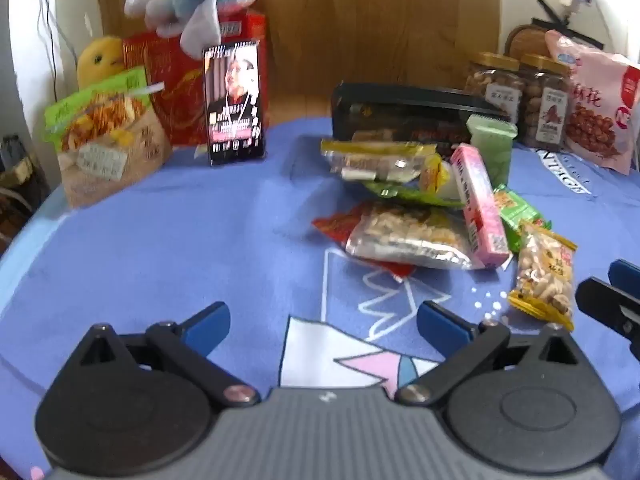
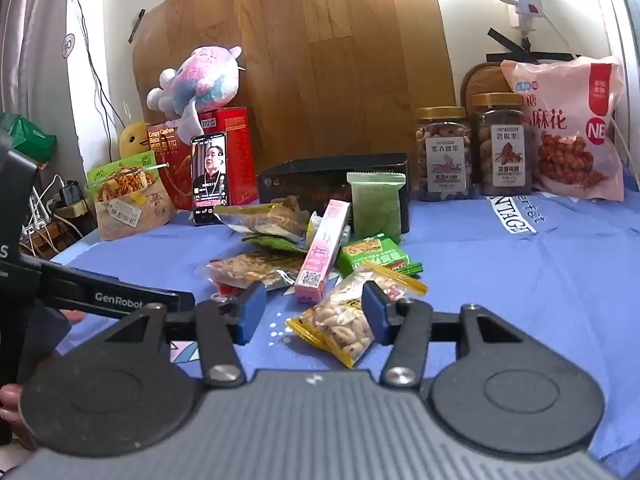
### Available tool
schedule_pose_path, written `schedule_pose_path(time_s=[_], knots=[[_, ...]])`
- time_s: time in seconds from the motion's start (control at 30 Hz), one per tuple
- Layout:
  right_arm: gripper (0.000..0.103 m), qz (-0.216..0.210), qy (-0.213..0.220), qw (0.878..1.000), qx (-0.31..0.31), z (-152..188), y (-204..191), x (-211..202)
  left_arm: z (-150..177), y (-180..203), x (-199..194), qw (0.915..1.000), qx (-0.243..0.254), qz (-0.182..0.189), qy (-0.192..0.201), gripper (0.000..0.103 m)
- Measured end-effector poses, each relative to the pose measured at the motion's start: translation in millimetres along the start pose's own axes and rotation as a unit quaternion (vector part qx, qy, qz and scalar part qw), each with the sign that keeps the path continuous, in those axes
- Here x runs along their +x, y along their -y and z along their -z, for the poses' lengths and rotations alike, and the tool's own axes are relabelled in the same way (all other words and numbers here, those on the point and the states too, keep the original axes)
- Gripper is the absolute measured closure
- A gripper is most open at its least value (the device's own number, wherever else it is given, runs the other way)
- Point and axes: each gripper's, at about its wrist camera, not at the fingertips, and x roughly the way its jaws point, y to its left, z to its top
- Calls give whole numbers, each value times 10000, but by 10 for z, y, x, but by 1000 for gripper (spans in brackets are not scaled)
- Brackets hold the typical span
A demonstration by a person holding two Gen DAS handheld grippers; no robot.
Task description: Organize snacks
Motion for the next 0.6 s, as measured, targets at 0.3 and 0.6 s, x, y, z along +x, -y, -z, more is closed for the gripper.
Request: schedule_pose_path(time_s=[0.3,0.6], knots=[[44,34,-202,9997,138,45,40,56,41,-115,93,9991,-212,289,-228,9],[55,-257,-579,9972,400,-209,194,415,73,-335,68,9983,-494,267,150,25]])
